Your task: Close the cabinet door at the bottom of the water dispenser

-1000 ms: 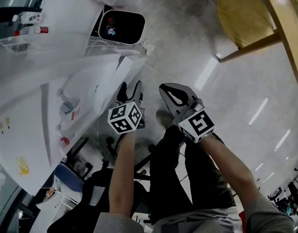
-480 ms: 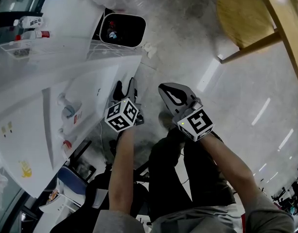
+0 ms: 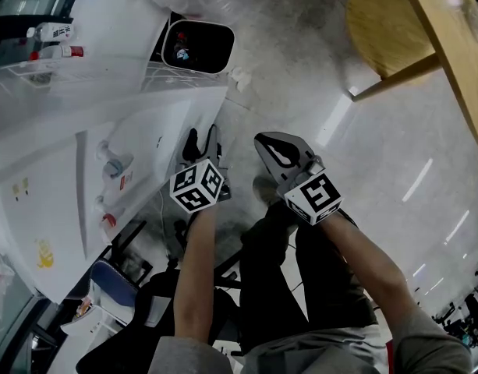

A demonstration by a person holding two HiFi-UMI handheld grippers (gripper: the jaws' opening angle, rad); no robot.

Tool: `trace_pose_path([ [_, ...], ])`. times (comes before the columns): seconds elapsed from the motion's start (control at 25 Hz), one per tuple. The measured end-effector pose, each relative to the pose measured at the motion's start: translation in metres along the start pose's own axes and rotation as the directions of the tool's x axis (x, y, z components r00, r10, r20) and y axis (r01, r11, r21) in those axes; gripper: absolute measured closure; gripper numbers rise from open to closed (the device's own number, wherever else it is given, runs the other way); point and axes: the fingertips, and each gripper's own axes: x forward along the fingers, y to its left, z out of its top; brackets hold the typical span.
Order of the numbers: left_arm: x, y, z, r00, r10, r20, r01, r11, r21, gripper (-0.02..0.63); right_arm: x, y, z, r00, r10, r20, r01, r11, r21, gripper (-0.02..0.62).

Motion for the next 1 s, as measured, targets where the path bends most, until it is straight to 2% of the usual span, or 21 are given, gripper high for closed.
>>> trace_pose_path([
  [0.28, -0.030, -0.029, 0.015, 1.000, 0.003, 0.021, -0.004, 0.998, 0.067, 0.407, -0.020, 0.006, 0.026, 1.000, 0.023, 0.007, -0.023, 1.000, -0.015, 0.583],
  [0.68, -0.087, -0.067, 0.043, 0.999, 0.010, 0.052, -0.016, 0.993, 0.117, 0.489, -0.052, 0.022, 0.068, 0.999, 0.041, 0.020, -0.040, 0.999, -0.016, 0.583],
  [1.0, -0.159, -0.109, 0.105, 0.989, -0.004, 0.146, -0.017, 0.990, 0.142, 0.533, -0.079, 0.038, 0.135, 0.997, 0.057, 0.051, -0.055, 0.997, -0.048, 0.583],
])
